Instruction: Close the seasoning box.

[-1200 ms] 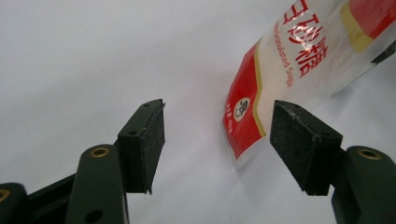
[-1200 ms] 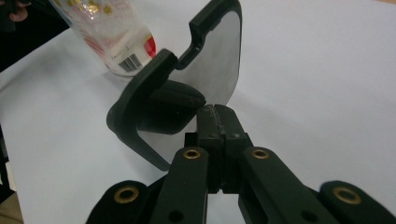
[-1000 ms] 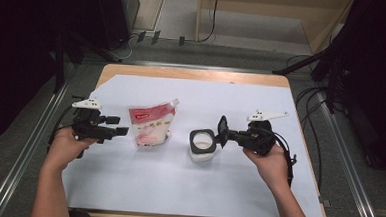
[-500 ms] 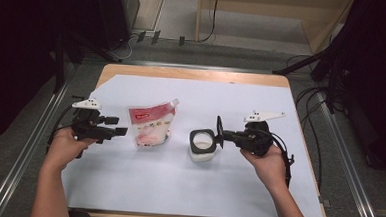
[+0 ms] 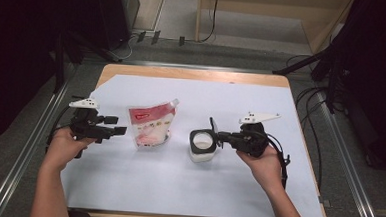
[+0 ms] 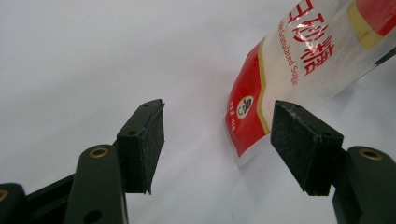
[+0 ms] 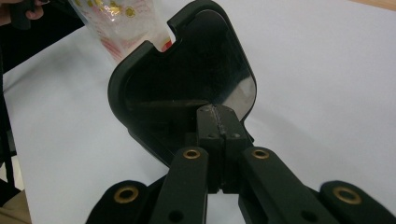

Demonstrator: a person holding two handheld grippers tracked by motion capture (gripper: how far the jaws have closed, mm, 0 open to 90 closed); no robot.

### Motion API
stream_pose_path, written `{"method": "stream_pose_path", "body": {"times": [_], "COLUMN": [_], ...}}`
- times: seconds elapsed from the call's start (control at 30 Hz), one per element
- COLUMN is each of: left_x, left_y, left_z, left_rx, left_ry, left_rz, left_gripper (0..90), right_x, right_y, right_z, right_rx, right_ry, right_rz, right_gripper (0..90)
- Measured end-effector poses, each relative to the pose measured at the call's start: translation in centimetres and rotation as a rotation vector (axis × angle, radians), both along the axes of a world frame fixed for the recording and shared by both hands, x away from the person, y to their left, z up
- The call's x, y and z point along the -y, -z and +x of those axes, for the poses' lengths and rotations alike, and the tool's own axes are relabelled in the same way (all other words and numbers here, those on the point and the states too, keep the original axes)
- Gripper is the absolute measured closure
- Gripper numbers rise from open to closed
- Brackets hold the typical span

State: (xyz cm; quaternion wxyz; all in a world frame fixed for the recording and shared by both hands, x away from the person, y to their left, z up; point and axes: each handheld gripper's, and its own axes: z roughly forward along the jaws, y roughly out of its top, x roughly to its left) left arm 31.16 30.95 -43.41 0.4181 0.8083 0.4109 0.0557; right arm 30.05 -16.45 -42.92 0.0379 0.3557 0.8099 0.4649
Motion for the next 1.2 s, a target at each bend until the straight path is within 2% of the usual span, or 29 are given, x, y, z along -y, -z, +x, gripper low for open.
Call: {"method": "stream_pose_path", "body": {"times": [0.37, 0.7, 0.83, 1.2], "left_x": [0.0, -0.2, -0.1, 0.0], "left_y": [0.2, 0.1, 0.1, 0.3], "left_z": [0.1, 0.0, 0.1, 0.1], "left_rx": [-0.009, -0.007, -0.019, -0.017], "left_ry": [0.003, 0.005, 0.013, 0.015], "left_rz": [-0.006, -0.015, -0.007, -0.004], "left_gripper": [35.7, 35.7, 35.7, 35.7], "right_x": [-0.6, -1.3, -1.6, -1.7], "right_y": [0.1, 0.4, 0.5, 0.4], "right_z": [-0.1, -0.3, -0.3, -0.5], "right_rx": [0.006, 0.004, -0.001, 0.000], "right_ry": [-0.008, -0.032, -0.040, -0.047], "right_rz": [0.006, -0.016, -0.021, -0.015], "right_gripper": [89.1, 89.7, 89.7, 86.2]}}
